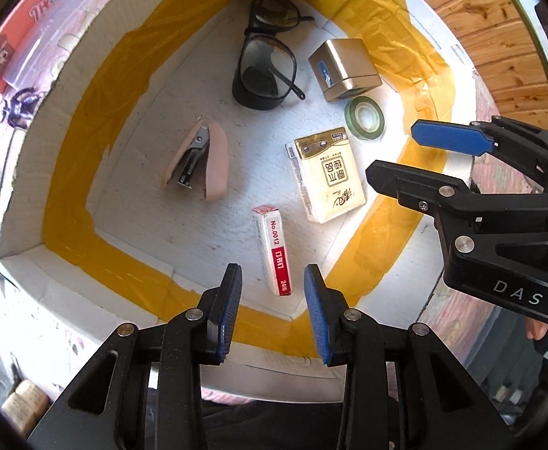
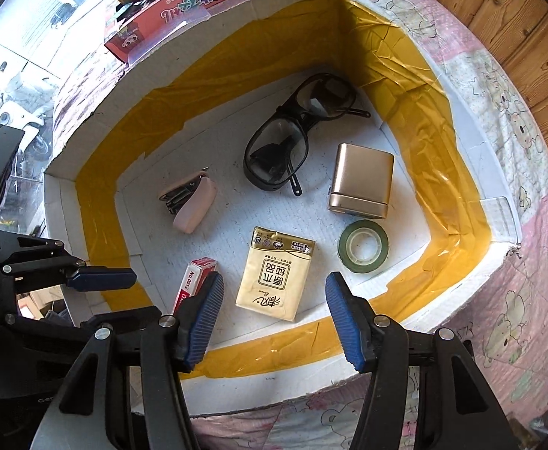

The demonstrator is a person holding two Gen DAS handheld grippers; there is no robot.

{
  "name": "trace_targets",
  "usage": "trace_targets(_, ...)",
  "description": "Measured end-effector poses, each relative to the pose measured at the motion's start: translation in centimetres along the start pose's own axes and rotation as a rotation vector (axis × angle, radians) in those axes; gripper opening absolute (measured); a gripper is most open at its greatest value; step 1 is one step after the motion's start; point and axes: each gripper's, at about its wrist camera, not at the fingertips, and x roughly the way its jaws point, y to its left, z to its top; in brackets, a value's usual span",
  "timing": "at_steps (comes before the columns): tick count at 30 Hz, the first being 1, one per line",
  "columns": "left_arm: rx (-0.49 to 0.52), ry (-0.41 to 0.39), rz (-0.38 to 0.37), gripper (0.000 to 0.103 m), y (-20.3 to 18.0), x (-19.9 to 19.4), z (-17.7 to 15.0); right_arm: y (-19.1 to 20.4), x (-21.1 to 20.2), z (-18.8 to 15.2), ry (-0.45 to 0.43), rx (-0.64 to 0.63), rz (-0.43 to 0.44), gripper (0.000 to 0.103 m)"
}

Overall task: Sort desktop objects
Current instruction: 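Open the left tool to drop the staples box while the right tool releases the packet inside, then withdraw both tools from the white box back over the bedspread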

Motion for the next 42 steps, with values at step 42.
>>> trace_targets(42, 0.379, -0.536, 0.105, 0.036, -6.2, -8.3, -6.5, 2.4, -13.0, -12.3, -0.720, 0.145, -0.083, 0.058)
